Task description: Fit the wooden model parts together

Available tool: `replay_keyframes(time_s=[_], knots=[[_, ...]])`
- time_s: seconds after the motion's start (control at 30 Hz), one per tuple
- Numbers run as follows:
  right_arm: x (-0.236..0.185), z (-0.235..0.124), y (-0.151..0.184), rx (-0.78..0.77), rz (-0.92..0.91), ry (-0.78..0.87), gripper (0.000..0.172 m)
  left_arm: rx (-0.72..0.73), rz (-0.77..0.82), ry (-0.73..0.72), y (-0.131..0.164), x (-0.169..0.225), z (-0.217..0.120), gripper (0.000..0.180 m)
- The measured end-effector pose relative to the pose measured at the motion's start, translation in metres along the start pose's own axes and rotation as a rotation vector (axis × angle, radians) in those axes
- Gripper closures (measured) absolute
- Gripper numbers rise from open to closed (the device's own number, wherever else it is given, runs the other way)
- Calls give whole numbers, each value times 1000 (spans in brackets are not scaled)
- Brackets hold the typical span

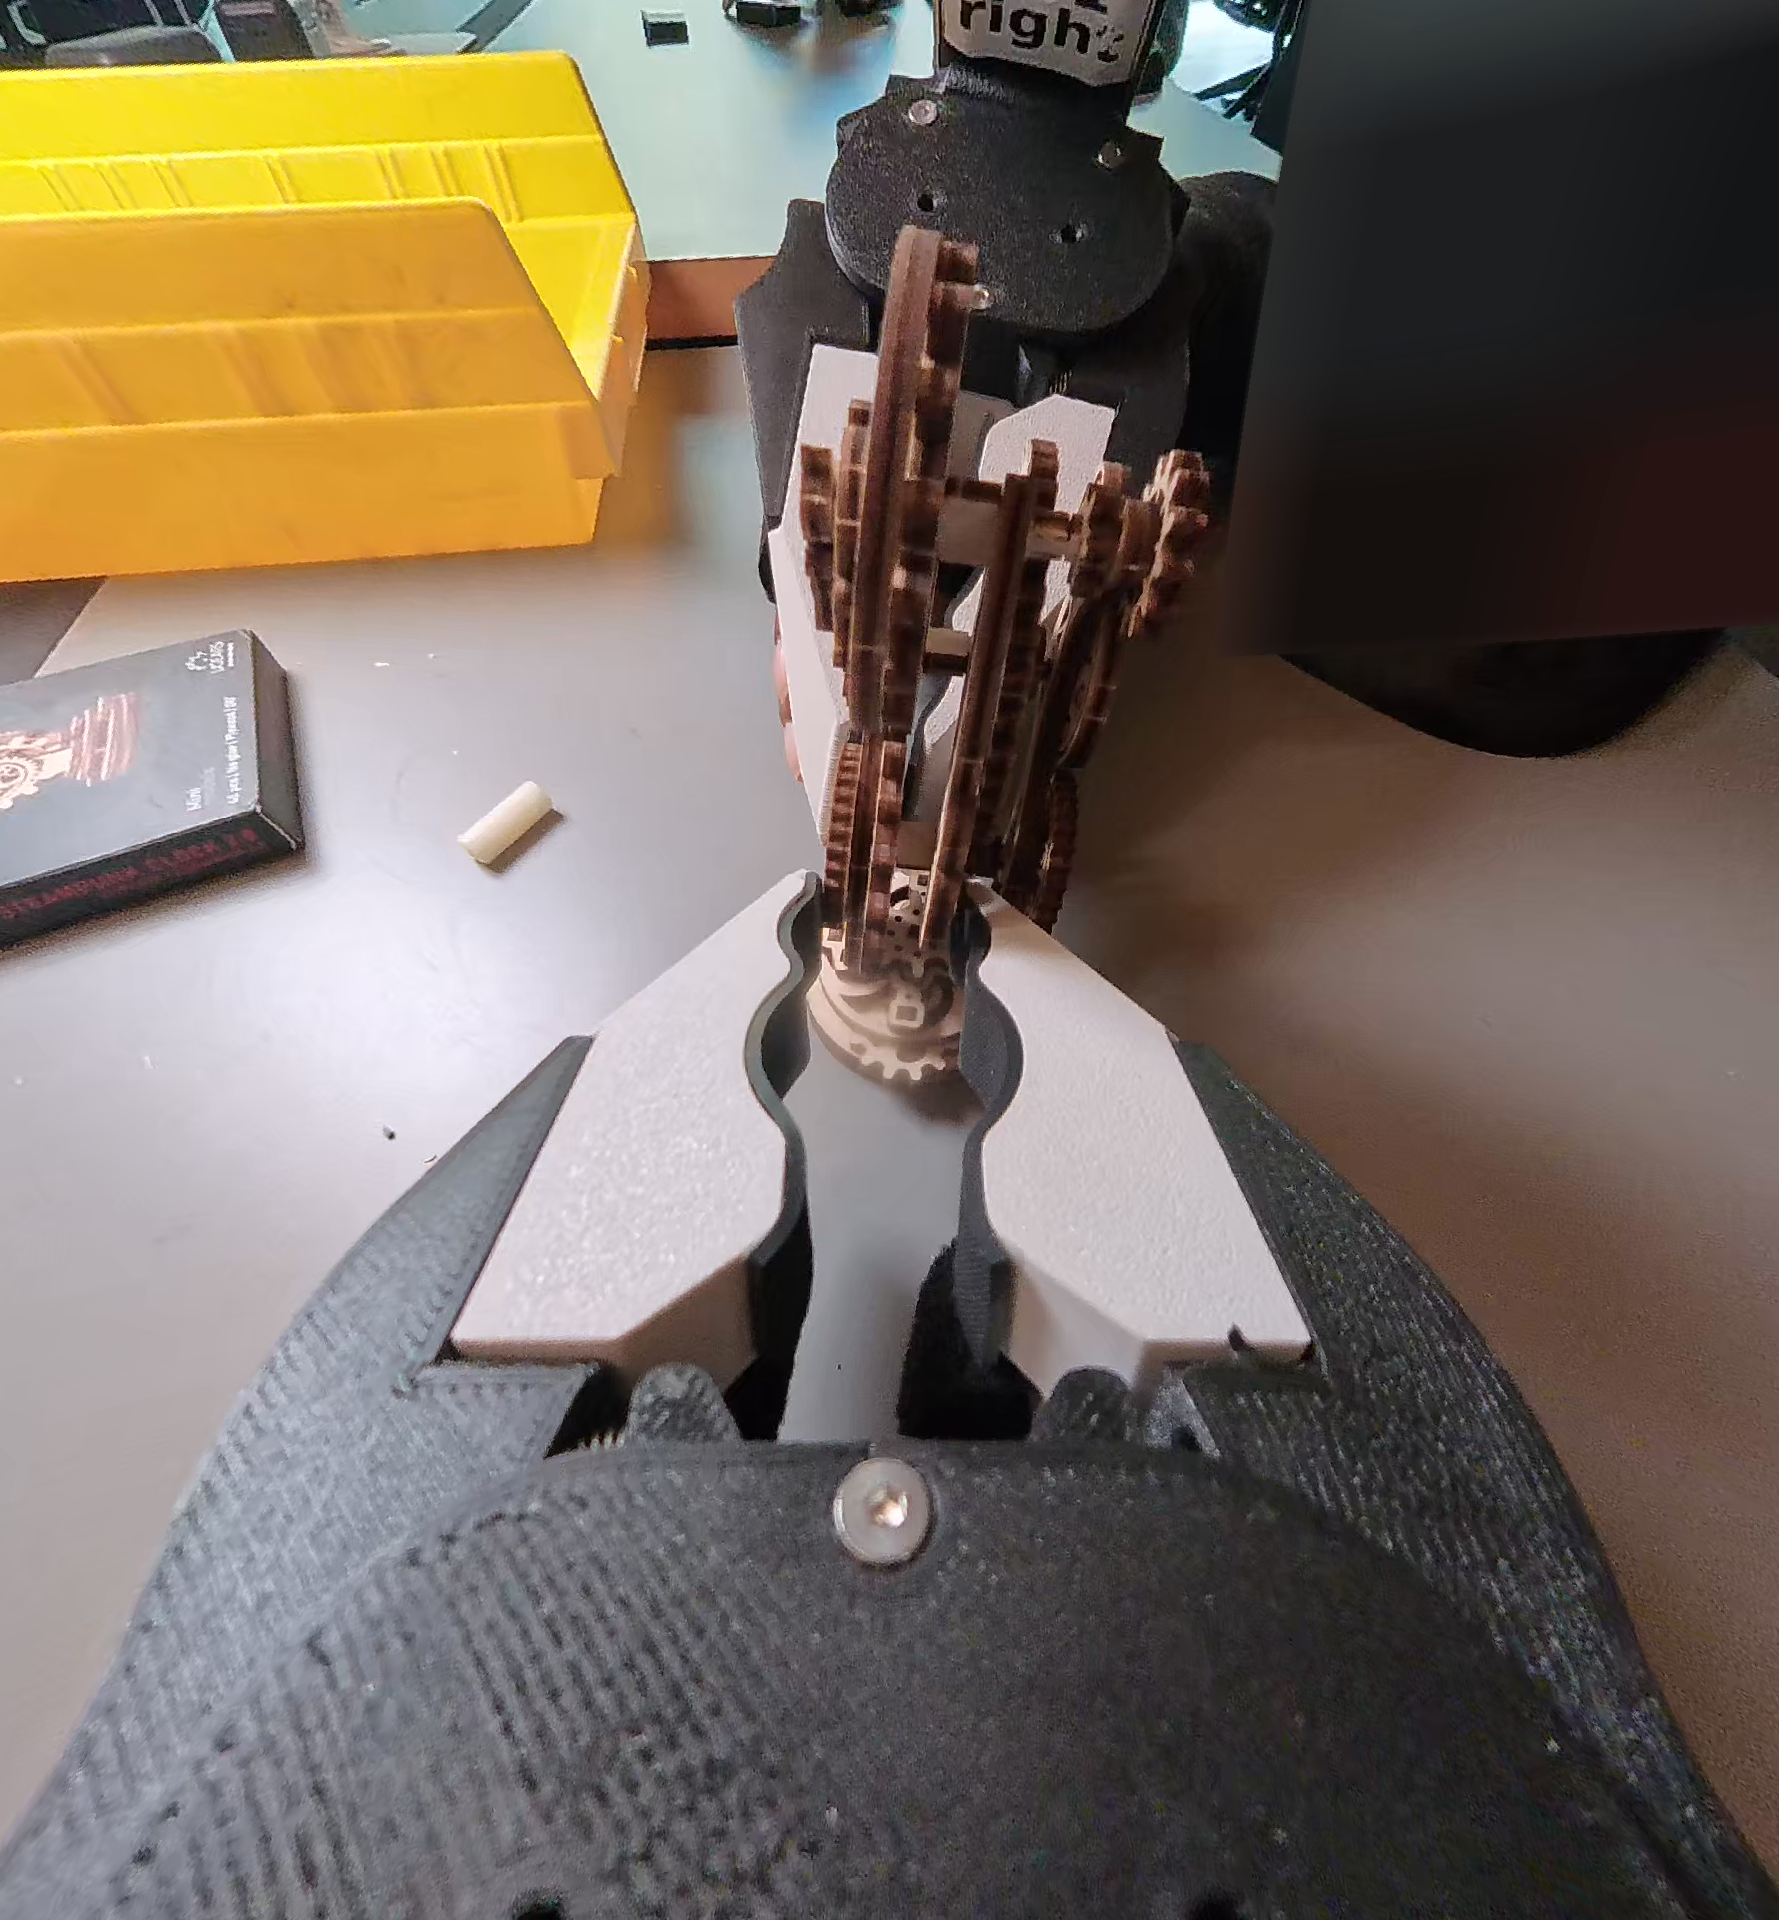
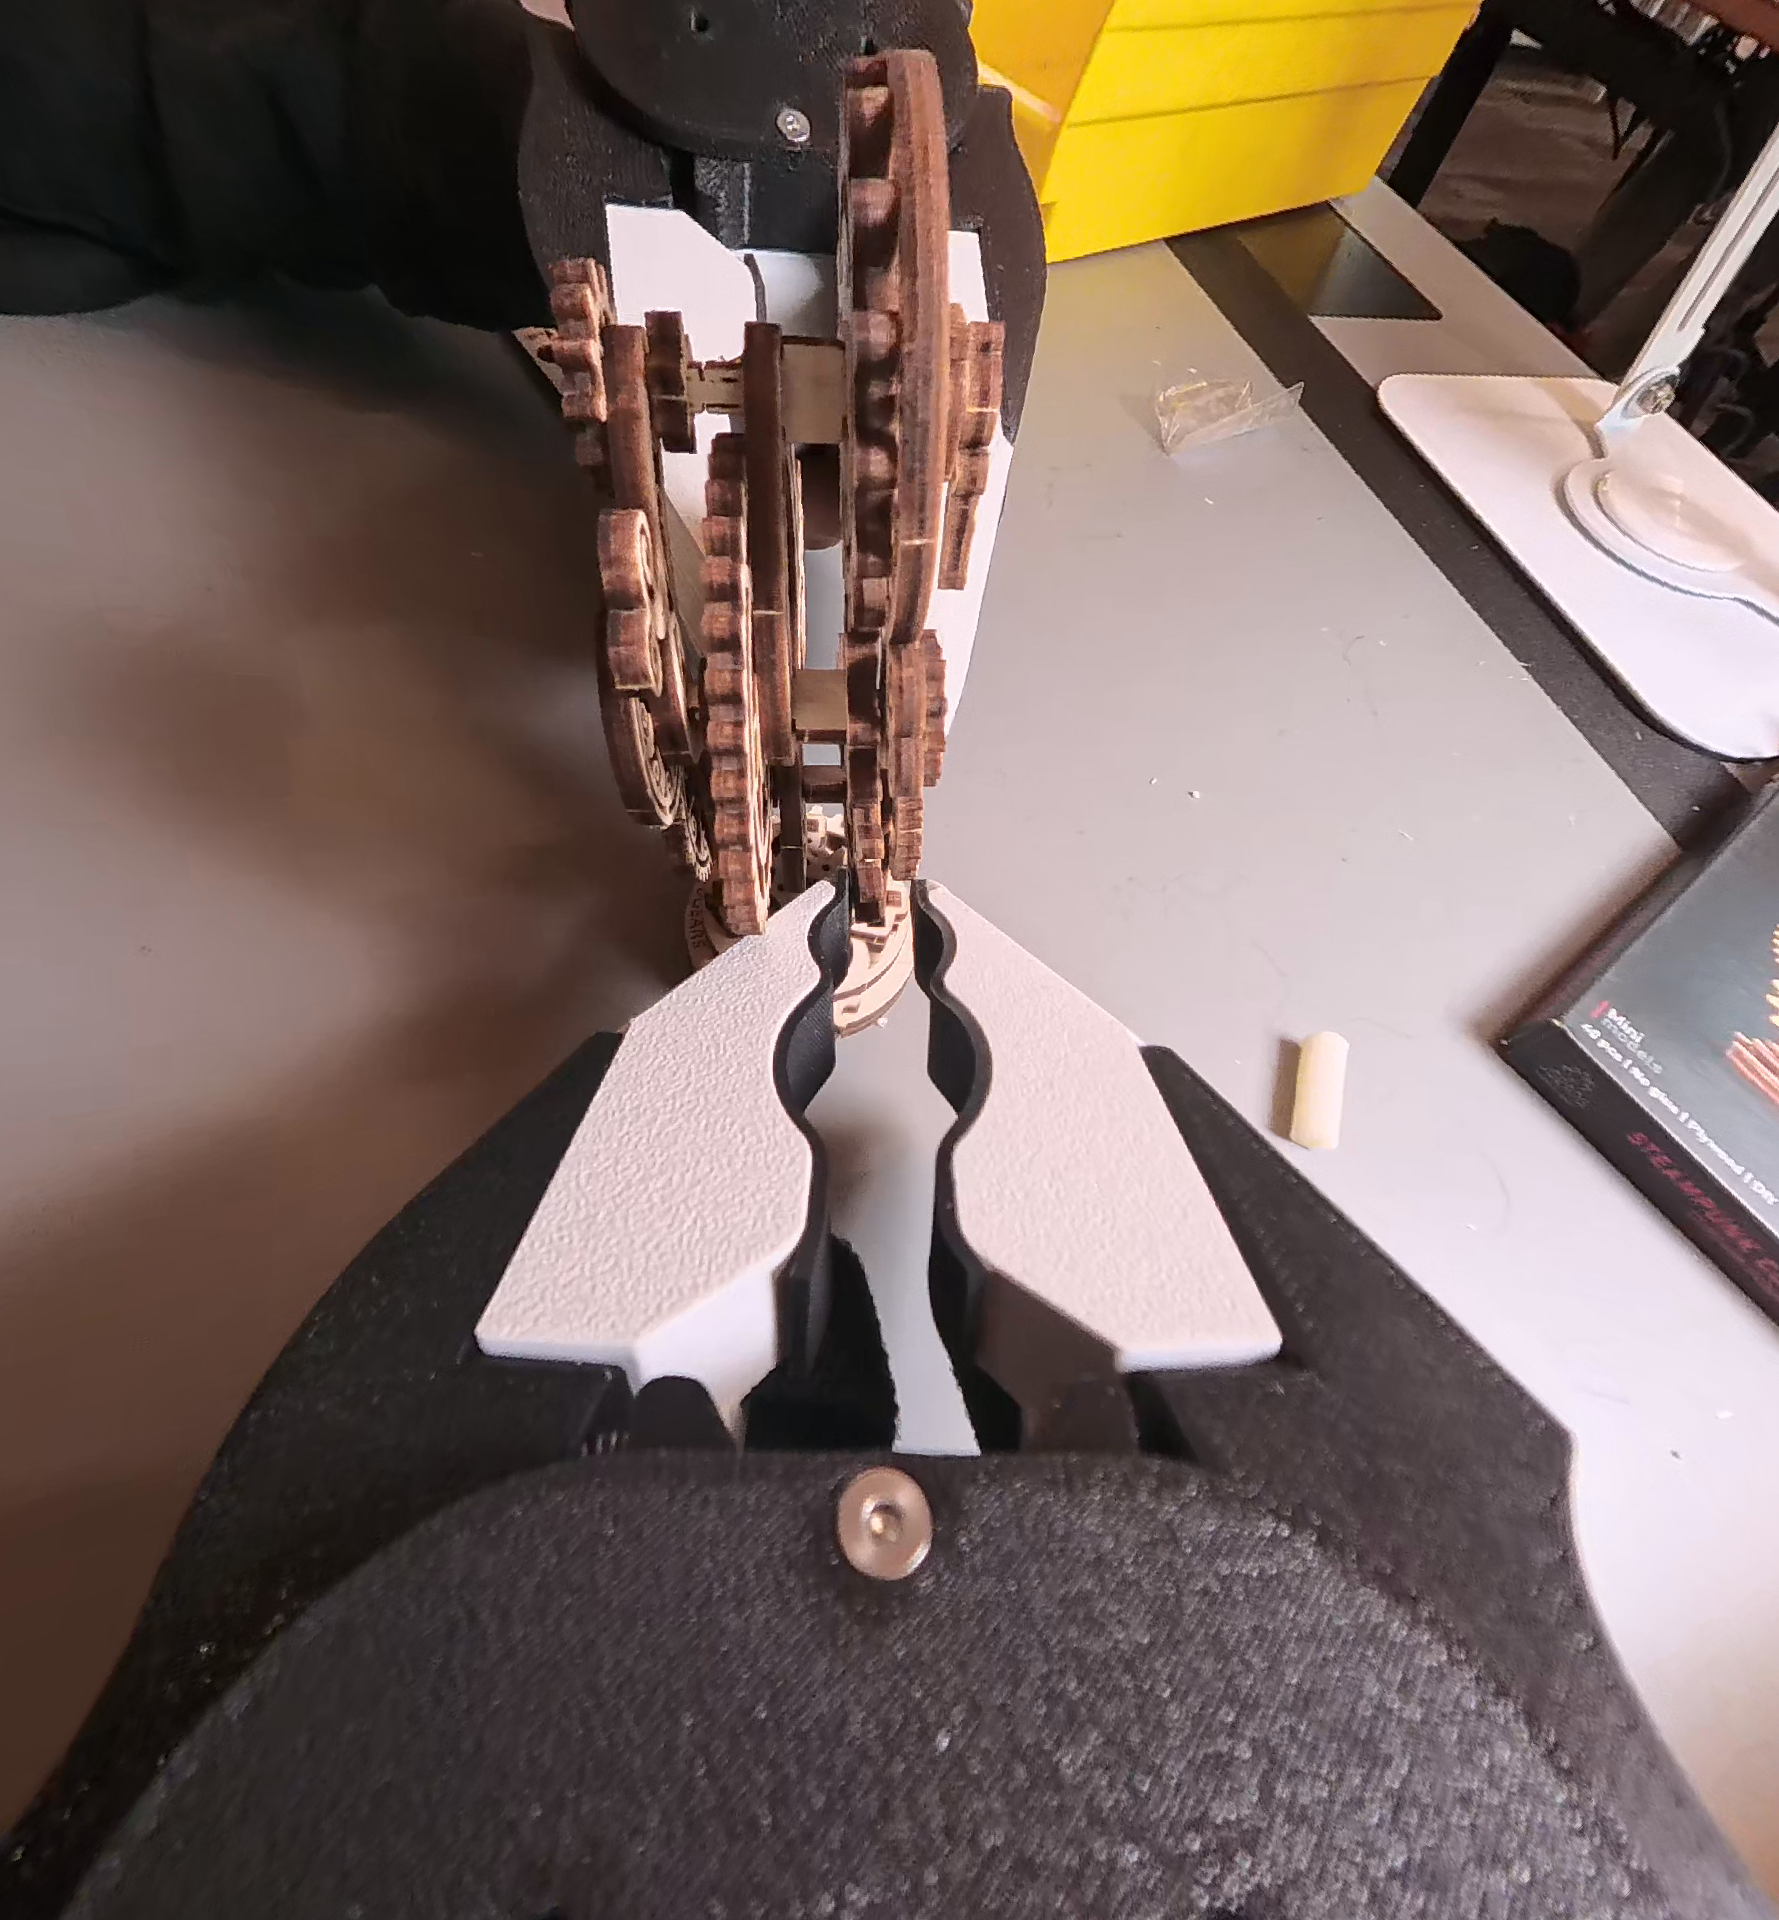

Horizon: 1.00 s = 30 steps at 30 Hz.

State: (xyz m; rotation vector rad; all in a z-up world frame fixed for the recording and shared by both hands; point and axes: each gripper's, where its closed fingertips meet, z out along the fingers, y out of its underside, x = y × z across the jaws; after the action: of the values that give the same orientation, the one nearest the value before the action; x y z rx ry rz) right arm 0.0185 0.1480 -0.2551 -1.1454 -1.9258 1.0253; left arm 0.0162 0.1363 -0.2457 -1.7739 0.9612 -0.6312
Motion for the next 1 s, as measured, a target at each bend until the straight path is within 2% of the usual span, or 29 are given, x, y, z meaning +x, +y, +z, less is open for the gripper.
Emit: replay_keyframes(time_s=[0.1,0.27,0.47,0.53,0.7,0.83,1.0], knots=[[2,-1,1,1,19,-2,168,-4,-11,-20,0,-5,2,158],[7,0,5,-5,60,2,169,-7,-33,-27,0,-10,4,158],[9,4,11,-39,60,-8,167,-8,-66,-2,0,-12,6,159],[11,1,13,-47,50,-6,161,-10,-61,-1,0,-12,6,159],[17,-8,0,41,23,-22,159,-22,-57,7,0,-13,6,159],[17,-3,3,41,5,-34,168,-28,-40,-19,-1,-18,8,159],[17,-3,4,37,-19,-51,169,-33,0,-40,0,-19,8,159]])
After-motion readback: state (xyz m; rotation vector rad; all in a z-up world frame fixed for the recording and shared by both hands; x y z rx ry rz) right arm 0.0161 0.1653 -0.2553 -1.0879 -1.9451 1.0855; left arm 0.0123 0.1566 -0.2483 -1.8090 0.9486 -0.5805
